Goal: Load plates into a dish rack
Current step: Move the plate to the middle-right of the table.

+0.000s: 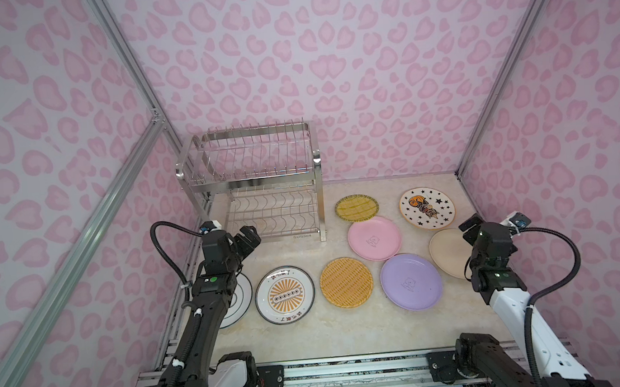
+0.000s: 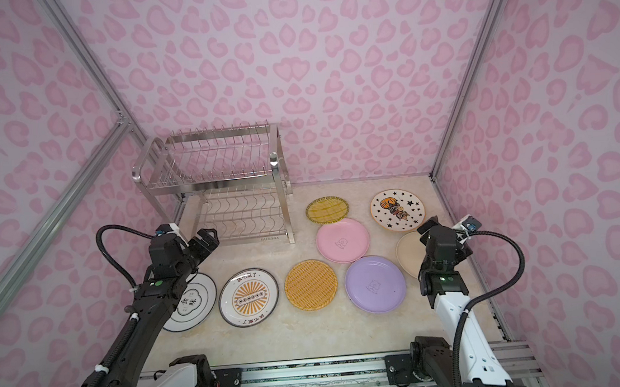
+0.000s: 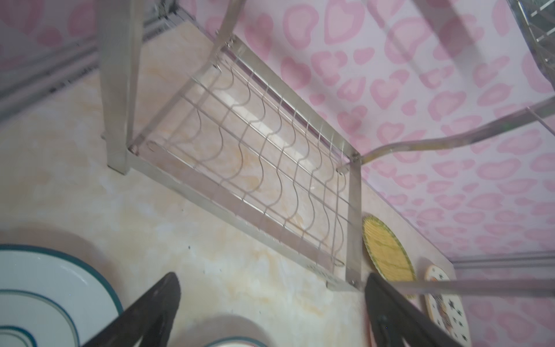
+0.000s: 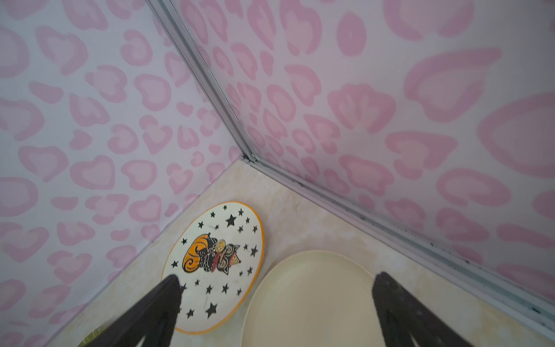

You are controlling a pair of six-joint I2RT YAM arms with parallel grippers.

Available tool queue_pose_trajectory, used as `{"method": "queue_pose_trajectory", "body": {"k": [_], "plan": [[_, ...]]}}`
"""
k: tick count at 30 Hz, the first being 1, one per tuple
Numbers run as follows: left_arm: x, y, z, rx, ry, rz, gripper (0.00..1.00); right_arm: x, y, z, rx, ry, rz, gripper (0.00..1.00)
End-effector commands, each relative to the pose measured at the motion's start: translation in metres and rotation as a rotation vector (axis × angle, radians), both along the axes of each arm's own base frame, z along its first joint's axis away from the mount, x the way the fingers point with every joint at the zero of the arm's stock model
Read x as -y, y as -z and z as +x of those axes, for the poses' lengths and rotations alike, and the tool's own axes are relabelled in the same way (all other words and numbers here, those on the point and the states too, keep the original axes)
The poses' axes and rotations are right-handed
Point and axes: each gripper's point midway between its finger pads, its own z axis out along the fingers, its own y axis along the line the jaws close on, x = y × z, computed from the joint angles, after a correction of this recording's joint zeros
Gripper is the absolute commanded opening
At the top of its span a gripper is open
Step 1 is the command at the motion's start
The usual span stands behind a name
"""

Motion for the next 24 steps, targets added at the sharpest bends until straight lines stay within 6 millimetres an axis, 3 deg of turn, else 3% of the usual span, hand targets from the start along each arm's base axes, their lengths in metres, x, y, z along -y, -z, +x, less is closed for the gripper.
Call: {"method": "queue_pose_trajectory", "body": {"k": [1,5,11,15,20,24], "plan": [[0.047,0.011,-0.024,-0.053,0.197,-0.217,0.98,-0.018,0.041,-0.022,-0.074,-0.062,0.234,1.00],[0.083,0.000,-0.040,0.006,0.382,-0.267,0.98,-0.018,0.068,-0.050,-0.208,-0.006,0.305,1.00],[0.149,-0.021,-0.072,0.142,0.656,-0.130,0.97,-0.008,0.131,-0.079,-0.341,0.061,0.491,0.97],[0.172,-0.028,-0.077,0.228,0.737,-0.107,0.98,0.000,0.162,-0.095,-0.423,0.118,0.568,0.93],[0.195,-0.048,-0.077,0.360,0.791,-0.103,0.98,0.004,0.187,-0.103,-0.505,0.165,0.630,0.89],[0.220,-0.051,-0.078,0.371,0.876,-0.081,0.99,0.007,0.189,-0.097,-0.531,0.162,0.647,0.88]]}}
